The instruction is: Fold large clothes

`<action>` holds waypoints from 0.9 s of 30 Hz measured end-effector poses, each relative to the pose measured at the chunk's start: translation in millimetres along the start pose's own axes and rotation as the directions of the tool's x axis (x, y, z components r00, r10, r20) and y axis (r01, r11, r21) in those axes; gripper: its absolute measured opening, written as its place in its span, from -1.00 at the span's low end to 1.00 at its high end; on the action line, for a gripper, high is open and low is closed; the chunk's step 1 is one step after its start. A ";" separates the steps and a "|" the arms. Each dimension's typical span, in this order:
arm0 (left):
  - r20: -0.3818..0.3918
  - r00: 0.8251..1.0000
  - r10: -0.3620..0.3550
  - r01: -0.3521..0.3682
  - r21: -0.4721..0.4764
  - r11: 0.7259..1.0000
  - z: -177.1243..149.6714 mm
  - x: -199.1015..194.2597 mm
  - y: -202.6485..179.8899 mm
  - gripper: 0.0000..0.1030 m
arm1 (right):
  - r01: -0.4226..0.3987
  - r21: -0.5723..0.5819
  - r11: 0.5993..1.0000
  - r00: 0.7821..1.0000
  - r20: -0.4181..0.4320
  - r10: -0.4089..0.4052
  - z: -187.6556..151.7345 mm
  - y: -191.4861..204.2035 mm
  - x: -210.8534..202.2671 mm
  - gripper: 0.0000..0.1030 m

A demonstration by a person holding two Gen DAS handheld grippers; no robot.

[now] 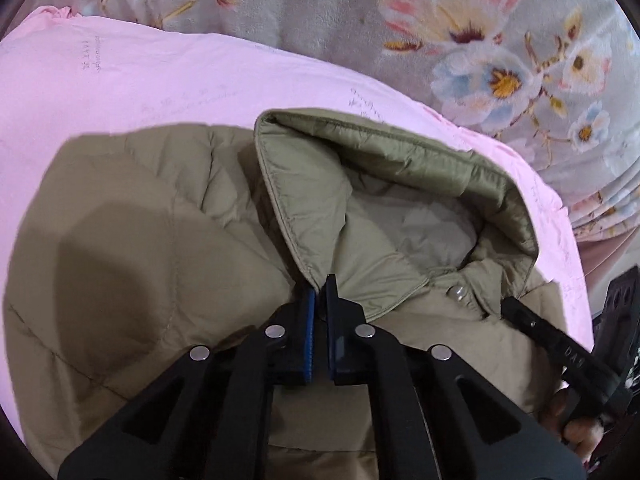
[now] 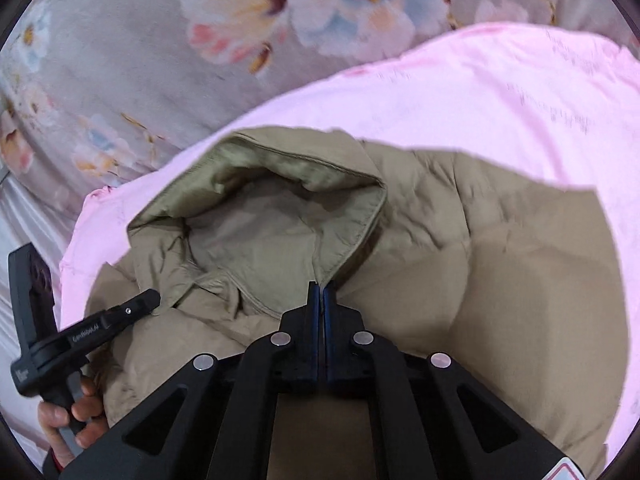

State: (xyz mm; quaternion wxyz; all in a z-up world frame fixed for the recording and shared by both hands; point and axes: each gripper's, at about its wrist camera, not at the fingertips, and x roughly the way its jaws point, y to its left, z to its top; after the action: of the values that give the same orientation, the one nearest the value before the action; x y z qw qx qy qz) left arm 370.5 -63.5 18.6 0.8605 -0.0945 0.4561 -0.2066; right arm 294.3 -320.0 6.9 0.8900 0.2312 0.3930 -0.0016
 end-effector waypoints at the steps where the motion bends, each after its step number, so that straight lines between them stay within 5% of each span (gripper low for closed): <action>1: 0.005 1.000 0.008 -0.008 0.010 1.000 -1.1 0.1 -1.1 -0.93 | 0.007 -0.005 1.000 1.000 -0.005 -0.007 -1.3 0.1 1.0 -0.98; 10: 0.013 0.999 0.046 -0.047 0.056 0.997 -3.4 5.0 -6.6 -0.88 | 0.056 -0.041 0.998 0.998 -0.035 -0.058 -6.0 0.5 15.3 -0.99; 15: 0.028 0.999 0.020 -0.021 0.018 1.000 2.3 -30.6 4.7 -0.61 | 0.006 0.029 1.000 1.000 0.003 -0.006 -5.8 -9.1 -23.5 -0.72; 17: 0.089 0.996 0.014 -0.015 0.016 1.000 14.8 -51.0 5.5 -0.39 | -0.052 0.062 0.997 0.997 0.058 0.049 4.1 -12.7 -43.4 -0.72; 20: 0.144 0.990 0.011 -0.012 0.000 1.000 53.0 -63.9 1.3 -0.33 | -0.148 0.128 0.981 0.983 0.130 0.132 36.5 -14.9 -57.0 -0.72; 27: 0.080 0.996 0.028 -0.020 -0.100 0.995 120.0 -6.5 -3.7 -0.34 | -0.106 0.114 0.988 0.985 0.149 0.089 103.3 17.1 -15.2 -0.72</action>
State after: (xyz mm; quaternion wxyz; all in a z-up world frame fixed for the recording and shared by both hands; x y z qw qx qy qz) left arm 465.1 -67.1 92.7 0.8749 -0.1397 0.4316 -0.1696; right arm 359.1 -350.0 84.9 0.8993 0.3032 0.3151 0.0015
